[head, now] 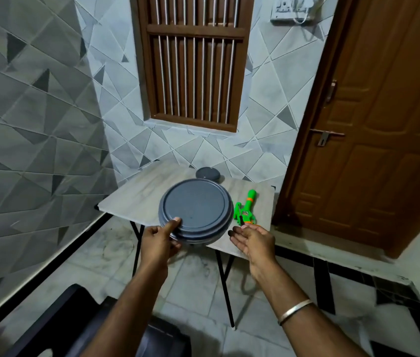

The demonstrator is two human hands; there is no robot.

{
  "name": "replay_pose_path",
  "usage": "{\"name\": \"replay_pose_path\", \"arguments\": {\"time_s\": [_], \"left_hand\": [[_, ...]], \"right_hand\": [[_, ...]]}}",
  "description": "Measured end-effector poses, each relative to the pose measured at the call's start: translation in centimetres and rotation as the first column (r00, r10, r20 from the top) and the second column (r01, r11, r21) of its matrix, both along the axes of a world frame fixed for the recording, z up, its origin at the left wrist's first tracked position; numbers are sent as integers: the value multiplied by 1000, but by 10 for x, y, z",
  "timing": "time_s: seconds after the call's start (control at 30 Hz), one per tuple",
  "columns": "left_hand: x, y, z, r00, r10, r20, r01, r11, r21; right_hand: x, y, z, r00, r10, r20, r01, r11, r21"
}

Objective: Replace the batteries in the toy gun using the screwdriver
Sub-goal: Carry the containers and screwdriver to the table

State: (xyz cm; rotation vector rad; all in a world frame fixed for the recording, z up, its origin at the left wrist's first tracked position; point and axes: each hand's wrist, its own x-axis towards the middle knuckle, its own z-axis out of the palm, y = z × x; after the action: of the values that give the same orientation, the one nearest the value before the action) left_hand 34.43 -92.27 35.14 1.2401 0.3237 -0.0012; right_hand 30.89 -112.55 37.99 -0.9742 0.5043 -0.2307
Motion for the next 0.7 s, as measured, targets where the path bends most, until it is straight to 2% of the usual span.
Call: {"name": "replay_pose_path", "arguments": {"time_s": [0.3, 0.53, 0.7], "left_hand": [[123, -10, -4, 987, 149, -58, -145, 988, 58], [217, -31, -18, 961, 253, -115, -241, 964, 109], [281, -36, -25, 929, 355, -103, -343, 932, 121]], "right_hand": [[137, -20, -5, 998, 64, 1, -64, 998, 27], [261, -38, -15, 985, 172, -30, -171, 985, 15], [340, -52, -18, 966, 254, -39, -255, 967, -15]]}}
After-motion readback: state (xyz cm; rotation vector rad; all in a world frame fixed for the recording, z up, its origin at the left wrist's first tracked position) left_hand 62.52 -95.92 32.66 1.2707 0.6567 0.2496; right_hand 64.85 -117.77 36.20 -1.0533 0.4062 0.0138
